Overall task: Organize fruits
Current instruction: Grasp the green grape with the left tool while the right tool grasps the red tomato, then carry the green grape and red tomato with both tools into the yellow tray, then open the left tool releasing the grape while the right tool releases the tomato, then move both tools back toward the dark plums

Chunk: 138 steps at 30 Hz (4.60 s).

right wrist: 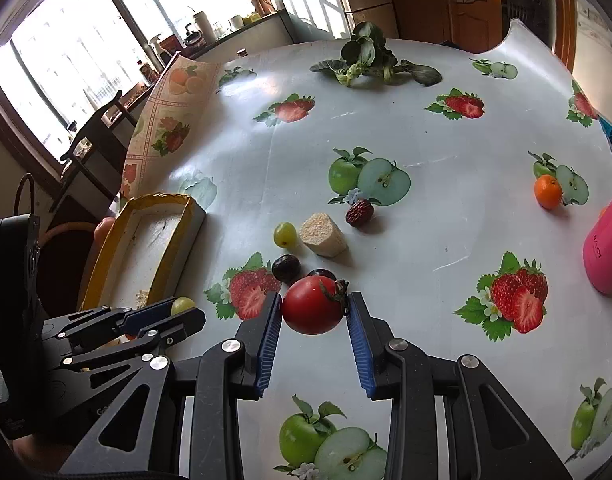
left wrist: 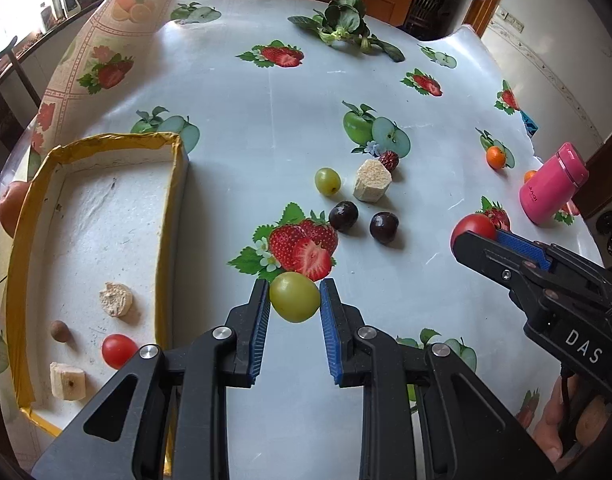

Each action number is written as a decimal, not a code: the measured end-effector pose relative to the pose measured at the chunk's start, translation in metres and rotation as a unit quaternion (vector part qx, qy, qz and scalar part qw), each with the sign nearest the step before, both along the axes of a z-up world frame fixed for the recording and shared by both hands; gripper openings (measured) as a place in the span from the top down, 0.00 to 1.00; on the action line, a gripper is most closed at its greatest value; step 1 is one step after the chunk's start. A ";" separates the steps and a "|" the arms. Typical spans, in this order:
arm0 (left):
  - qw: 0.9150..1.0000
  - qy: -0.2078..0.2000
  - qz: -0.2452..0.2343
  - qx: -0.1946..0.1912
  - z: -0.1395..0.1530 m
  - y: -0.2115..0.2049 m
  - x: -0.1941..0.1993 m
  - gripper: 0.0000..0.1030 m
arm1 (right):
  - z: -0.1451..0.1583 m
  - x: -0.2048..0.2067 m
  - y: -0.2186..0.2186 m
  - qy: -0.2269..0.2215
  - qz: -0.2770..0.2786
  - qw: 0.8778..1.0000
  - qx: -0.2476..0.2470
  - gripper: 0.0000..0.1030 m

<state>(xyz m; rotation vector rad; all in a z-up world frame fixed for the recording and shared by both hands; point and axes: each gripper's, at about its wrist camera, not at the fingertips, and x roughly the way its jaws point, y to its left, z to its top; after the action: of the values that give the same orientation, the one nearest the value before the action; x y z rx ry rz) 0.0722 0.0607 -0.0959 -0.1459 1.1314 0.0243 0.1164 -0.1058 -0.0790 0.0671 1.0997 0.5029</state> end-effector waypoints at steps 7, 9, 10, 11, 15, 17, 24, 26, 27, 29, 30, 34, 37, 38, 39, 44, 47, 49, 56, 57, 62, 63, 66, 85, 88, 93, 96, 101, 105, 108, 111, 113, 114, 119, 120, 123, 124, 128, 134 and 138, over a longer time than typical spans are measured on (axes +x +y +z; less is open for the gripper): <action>1.000 -0.010 0.019 0.011 0.011 0.021 -0.022 0.78 | 0.008 -0.026 0.022 -0.001 0.016 1.000 0.003 0.67; 1.000 -0.010 0.026 0.012 0.012 0.028 -0.027 0.78 | 0.010 -0.033 0.029 -0.001 0.021 1.000 0.005 0.67; 0.999 -0.010 0.030 0.013 0.013 0.032 -0.029 0.78 | 0.011 -0.037 0.032 -0.001 0.024 1.000 0.006 0.67; 0.999 -0.011 0.034 0.014 0.014 0.037 -0.032 0.78 | 0.012 -0.040 0.036 -0.001 0.027 1.000 0.008 0.67; 0.998 -0.014 0.051 0.018 0.017 0.052 -0.042 0.78 | 0.015 -0.051 0.050 -0.002 0.038 0.999 0.010 0.67; 0.998 -0.015 0.058 0.019 0.018 0.060 -0.046 0.78 | 0.017 -0.056 0.057 -0.004 0.044 0.999 0.009 0.67; 0.997 -0.017 0.075 0.023 0.020 0.080 -0.058 0.78 | 0.023 -0.066 0.080 -0.010 0.063 0.998 0.012 0.67; 0.996 -0.017 0.079 0.023 0.020 0.084 -0.060 0.78 | 0.024 -0.068 0.086 -0.011 0.068 0.998 0.012 0.67; 0.996 -0.017 0.080 0.024 0.020 0.086 -0.061 0.78 | 0.024 -0.069 0.089 -0.012 0.071 0.997 0.012 0.67; 0.996 -0.017 0.083 0.026 0.021 0.090 -0.063 0.78 | 0.025 -0.071 0.095 -0.013 0.077 0.997 0.012 0.67; 0.996 -0.017 0.085 0.027 0.021 0.091 -0.064 0.78 | 0.025 -0.071 0.097 -0.013 0.079 0.997 0.012 0.67; 0.995 -0.015 0.090 0.032 0.020 0.098 -0.066 0.78 | 0.025 -0.073 0.106 -0.013 0.089 0.996 0.013 0.67; 0.995 -0.013 0.094 0.033 0.020 0.103 -0.068 0.78 | 0.024 -0.075 0.113 -0.013 0.095 0.995 0.013 0.67; 0.995 -0.013 0.095 0.034 0.020 0.104 -0.068 0.78 | 0.024 -0.075 0.115 -0.013 0.097 0.995 0.013 0.67; 0.995 -0.012 0.096 0.034 0.020 0.106 -0.069 0.78 | 0.024 -0.075 0.117 -0.012 0.098 0.995 0.014 0.67; 0.994 -0.011 0.101 0.035 0.019 0.112 -0.070 0.78 | 0.025 -0.075 0.126 -0.013 0.105 0.994 0.017 0.67; 0.994 -0.009 0.103 0.036 0.019 0.114 -0.071 0.78 | 0.027 -0.073 0.131 -0.015 0.109 0.994 0.018 0.67; 0.994 -0.009 0.104 0.036 0.018 0.116 -0.071 0.78 | 0.027 -0.073 0.134 -0.015 0.112 0.993 0.018 0.67; 0.993 -0.007 0.111 0.034 0.016 0.124 -0.072 0.78 | 0.026 -0.072 0.143 -0.015 0.118 0.993 0.020 0.67; 0.993 -0.007 0.112 0.034 0.015 0.125 -0.071 0.78 | 0.025 -0.072 0.144 -0.014 0.119 0.993 0.020 0.67; 0.992 -0.003 0.121 0.031 0.012 0.137 -0.068 0.78 | 0.022 -0.069 0.152 -0.011 0.124 0.992 0.021 0.67; 0.992 -0.002 0.124 0.029 0.011 0.142 -0.067 0.78 | 0.020 -0.068 0.155 -0.011 0.126 0.992 0.020 0.67; 0.990 0.001 0.136 0.027 0.009 0.157 -0.062 0.78 | 0.018 -0.064 0.164 -0.011 0.133 0.991 0.019 0.67; 0.983 0.039 0.177 0.014 -0.034 0.207 -0.018 0.78 | -0.027 -0.023 0.251 0.000 0.182 0.983 -0.005 0.67; 0.982 0.047 0.182 0.013 -0.043 0.212 -0.014 0.78 | -0.039 -0.019 0.258 0.006 0.187 0.982 -0.014 0.67; 0.981 0.058 0.183 0.013 -0.054 0.216 -0.010 0.78 | -0.058 -0.017 0.265 0.015 0.197 0.980 -0.029 0.67; 0.981 0.063 0.182 0.012 -0.059 0.216 -0.008 0.78 | -0.066 -0.016 0.268 0.019 0.198 0.979 -0.033 0.67; 0.980 0.067 0.185 0.013 -0.063 0.216 -0.006 0.77 | -0.073 -0.013 0.270 0.020 0.202 0.978 -0.040 0.66; 0.980 0.073 0.186 0.022 -0.063 0.215 -0.003 0.73 | -0.073 -0.015 0.273 0.012 0.211 0.976 -0.050 0.65; 0.980 0.074 0.186 0.022 -0.061 0.212 -0.004 0.73 | -0.072 -0.017 0.273 0.010 0.215 0.975 -0.054 0.62; 0.980 0.068 0.187 0.017 -0.055 0.211 -0.007 0.70 | -0.066 -0.019 0.269 0.005 0.213 0.976 -0.051 0.53; 0.980 0.062 0.187 0.021 -0.050 0.212 -0.010 0.60 | -0.061 -0.019 0.265 0.003 0.212 0.976 -0.047 0.53; 0.980 0.060 0.187 0.023 -0.047 0.211 -0.011 0.59 | -0.058 -0.020 0.263 0.002 0.211 0.976 -0.045 0.53; 0.981 0.053 0.185 0.023 -0.037 0.207 -0.020 0.59 | -0.043 -0.023 0.249 -0.005 0.199 0.979 -0.037 0.53; 0.981 0.052 0.184 0.022 -0.035 0.205 -0.022 0.59 | -0.040 -0.023 0.245 -0.006 0.195 0.980 -0.034 0.53; 0.982 0.049 0.179 0.022 -0.029 0.199 -0.026 0.59 | -0.031 -0.022 0.231 -0.009 0.181 0.983 -0.027 0.53; 0.983 0.047 0.178 0.023 -0.027 0.196 -0.027 0.59 | -0.028 -0.022 0.226 -0.010 0.177 0.984 -0.025 0.53; 0.984 0.042 0.170 0.021 -0.020 0.183 -0.029 0.59 | -0.018 -0.024 0.204 -0.013 0.162 0.987 -0.022 0.53; 0.987 0.034 0.157 0.017 -0.008 0.163 -0.029 0.59 | -0.007 -0.028 0.167 -0.016 0.136 0.990 -0.023 0.53; 0.989 0.030 0.143 0.012 -0.002 0.145 -0.030 0.59 | -0.003 -0.031 0.140 -0.016 0.116 0.993 -0.024 0.53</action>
<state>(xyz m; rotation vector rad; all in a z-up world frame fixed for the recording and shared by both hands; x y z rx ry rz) 0.0424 0.2055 -0.0982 -0.2871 1.1619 0.2994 0.0858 0.0342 -0.0823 -0.1122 1.0939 0.6820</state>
